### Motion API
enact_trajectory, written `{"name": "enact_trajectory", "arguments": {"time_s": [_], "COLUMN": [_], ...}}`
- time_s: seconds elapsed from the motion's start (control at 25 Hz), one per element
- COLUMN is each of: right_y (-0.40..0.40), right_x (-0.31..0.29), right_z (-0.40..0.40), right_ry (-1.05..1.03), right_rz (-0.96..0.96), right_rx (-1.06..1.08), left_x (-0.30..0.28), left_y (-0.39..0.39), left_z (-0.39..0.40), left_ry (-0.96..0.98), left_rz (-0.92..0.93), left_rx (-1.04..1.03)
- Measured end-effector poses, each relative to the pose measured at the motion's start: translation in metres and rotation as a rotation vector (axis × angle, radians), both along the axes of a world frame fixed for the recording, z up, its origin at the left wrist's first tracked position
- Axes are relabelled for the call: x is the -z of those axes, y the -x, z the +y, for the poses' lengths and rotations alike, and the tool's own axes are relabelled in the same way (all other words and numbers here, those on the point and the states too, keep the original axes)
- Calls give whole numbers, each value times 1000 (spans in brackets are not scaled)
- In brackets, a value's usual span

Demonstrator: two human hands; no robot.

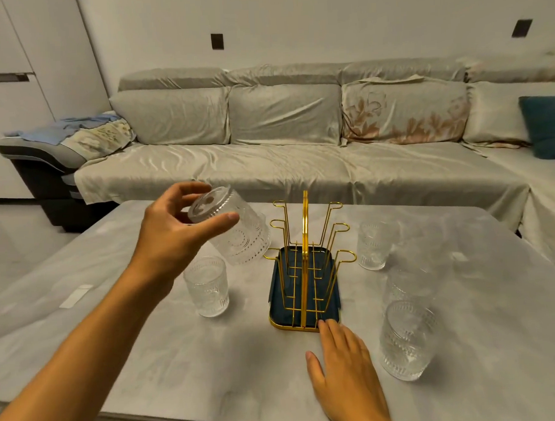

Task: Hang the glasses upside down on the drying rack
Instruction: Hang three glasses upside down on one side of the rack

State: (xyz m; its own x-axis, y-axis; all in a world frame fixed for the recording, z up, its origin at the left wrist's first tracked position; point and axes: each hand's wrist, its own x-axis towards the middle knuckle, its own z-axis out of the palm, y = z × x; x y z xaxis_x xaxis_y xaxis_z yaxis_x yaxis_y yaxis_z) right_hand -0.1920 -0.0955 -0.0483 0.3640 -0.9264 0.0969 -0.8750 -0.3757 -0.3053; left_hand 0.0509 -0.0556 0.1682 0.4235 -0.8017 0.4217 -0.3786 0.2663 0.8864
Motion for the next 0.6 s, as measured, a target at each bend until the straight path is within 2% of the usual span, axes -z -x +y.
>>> {"name": "enact_trajectory", "arguments": {"time_s": [0.12,0.6], "right_y": [1,1], "right_x": [-2,0], "right_z": [-1,0], "right_ry": [-1,12], "right_rz": [-1,-15], "right_rx": [-3,10], "left_x": [5,62], "left_y": [8,28], "left_z": [-21,-48], "left_ry": [-95,-281], "left_rz": [-73,-350], "left_rx": [64,21]}}
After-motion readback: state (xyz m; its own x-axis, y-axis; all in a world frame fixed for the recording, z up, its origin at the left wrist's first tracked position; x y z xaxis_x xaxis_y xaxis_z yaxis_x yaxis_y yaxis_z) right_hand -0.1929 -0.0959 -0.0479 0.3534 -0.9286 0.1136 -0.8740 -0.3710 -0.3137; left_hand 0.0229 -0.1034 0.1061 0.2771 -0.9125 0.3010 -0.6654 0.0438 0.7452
